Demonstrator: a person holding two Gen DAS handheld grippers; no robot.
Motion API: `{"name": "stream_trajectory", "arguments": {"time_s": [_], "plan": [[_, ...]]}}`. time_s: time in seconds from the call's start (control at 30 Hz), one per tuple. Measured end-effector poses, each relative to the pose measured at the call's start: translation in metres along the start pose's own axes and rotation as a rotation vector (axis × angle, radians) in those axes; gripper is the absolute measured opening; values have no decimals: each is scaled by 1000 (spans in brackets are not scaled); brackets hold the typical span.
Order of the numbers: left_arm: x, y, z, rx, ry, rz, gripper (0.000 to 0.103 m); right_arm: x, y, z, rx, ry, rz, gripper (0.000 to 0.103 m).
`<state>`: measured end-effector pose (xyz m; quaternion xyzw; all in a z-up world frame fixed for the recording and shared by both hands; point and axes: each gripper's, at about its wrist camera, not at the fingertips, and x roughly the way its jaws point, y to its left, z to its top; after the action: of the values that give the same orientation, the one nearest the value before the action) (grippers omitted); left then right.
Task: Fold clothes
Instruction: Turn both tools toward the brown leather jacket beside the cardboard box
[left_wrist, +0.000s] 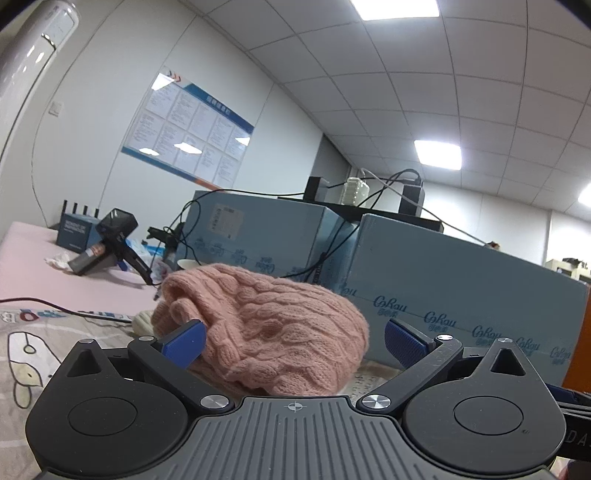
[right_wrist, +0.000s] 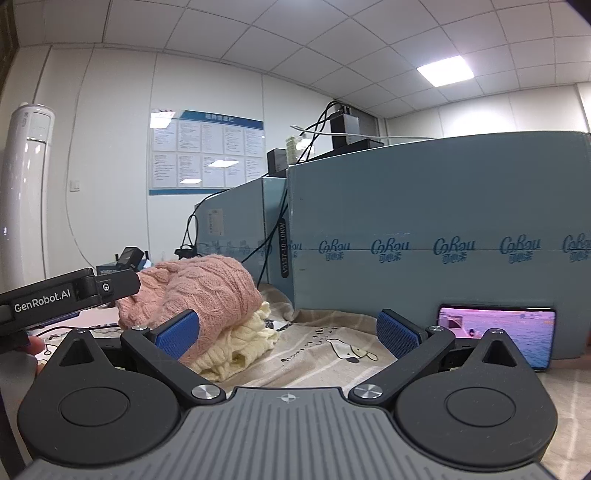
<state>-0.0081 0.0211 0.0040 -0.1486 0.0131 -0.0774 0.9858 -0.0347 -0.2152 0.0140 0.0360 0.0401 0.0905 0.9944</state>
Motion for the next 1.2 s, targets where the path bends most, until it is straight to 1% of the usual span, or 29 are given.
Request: {"name": "stream_trajectory", "arguments": {"time_s": [0.2, 0.33, 0.4, 0.53, 0.6, 0.7, 0.8, 0.9, 1.03, 1.2], "plan": [[-4, 2, 0, -49, -5, -76, 103, -28, 3, 4, 2, -1, -101, 103], [-7, 4, 1, -107, -12, -164, 103, -51, 3, 5, 15, -11, -165, 103], [-9, 3, 0, -110, -17, -198, 103, -62, 3, 6, 20, -19, -197, 103], [-11, -4, -1, -93, -2, -275, 103, -87, 2, 7, 32, -36, -261, 103], [-15, -9, -2, -69, -16, -296, 103, -102, 2, 6, 34, -47, -292, 103], [-24, -20, 0, -23, -26, -366, 103, -126, 1, 5, 23, -55, -343, 103], [-34, -34, 3, 6, -6, -435, 103, -149, -1, 3, 7, -54, -386, 103], [-44, -50, 2, 24, 36, -506, 103, -173, -3, 0, -20, -46, -426, 103], [-58, -78, 0, 56, 83, -618, 103, -213, -11, -5, -72, -47, -528, 103], [-74, -124, -4, 111, 136, -769, 103, -262, -40, -5, -79, -55, -686, 103]]}}
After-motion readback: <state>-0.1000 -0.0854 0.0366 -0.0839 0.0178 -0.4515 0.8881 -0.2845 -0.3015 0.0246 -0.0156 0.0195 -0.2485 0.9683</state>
